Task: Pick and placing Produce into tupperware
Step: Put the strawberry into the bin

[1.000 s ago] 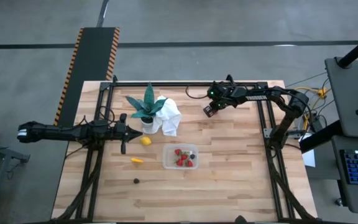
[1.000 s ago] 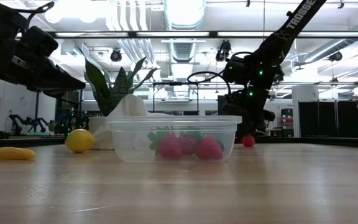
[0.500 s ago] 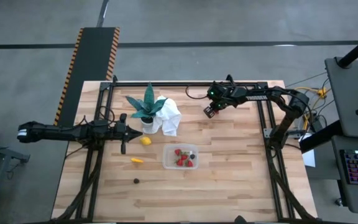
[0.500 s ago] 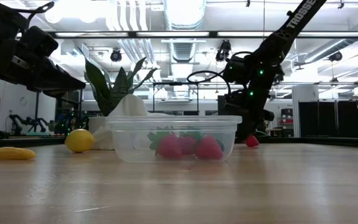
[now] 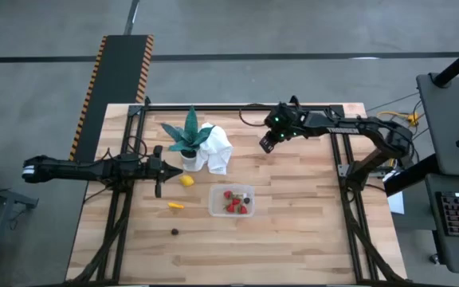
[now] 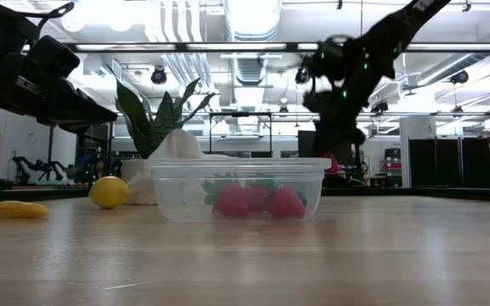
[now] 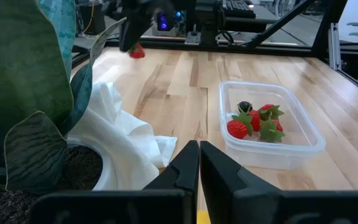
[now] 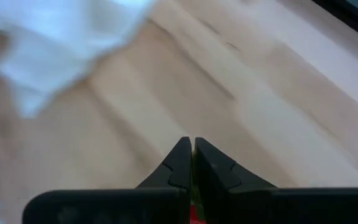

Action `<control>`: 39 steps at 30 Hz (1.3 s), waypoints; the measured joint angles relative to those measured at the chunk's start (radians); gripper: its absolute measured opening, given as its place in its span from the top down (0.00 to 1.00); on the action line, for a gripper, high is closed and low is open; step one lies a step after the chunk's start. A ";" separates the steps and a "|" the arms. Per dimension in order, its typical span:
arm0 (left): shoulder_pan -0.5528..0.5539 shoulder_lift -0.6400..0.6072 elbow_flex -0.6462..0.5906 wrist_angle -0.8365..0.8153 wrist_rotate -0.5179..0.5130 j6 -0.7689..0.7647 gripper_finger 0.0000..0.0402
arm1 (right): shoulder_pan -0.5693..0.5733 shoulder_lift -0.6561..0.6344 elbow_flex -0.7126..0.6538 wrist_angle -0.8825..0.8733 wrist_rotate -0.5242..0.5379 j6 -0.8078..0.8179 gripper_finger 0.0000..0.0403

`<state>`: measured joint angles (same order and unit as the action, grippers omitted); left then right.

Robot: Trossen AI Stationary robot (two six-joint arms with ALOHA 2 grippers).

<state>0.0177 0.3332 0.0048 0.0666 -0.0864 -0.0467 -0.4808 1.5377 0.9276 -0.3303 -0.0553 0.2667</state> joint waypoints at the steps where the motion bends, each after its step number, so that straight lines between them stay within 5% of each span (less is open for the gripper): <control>1: 0.000 0.000 0.000 0.000 0.000 0.000 1.00 | 0.022 -0.015 0.000 0.012 -0.006 0.005 0.98; 10: 0.000 0.000 0.000 0.003 0.000 0.000 1.00 | 0.268 -0.110 0.001 0.128 -0.027 0.040 0.98; 19: 0.000 -0.002 0.000 0.004 0.000 0.000 1.00 | 0.485 -0.016 0.002 0.331 0.011 0.046 0.98; 39: 0.000 -0.001 0.000 0.004 0.000 -0.001 1.00 | 0.584 0.199 0.065 0.371 -0.001 0.055 0.98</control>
<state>0.0177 0.3318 0.0048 0.0708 -0.0865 -0.0474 0.1028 1.7363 0.9928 0.0410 -0.0559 0.3222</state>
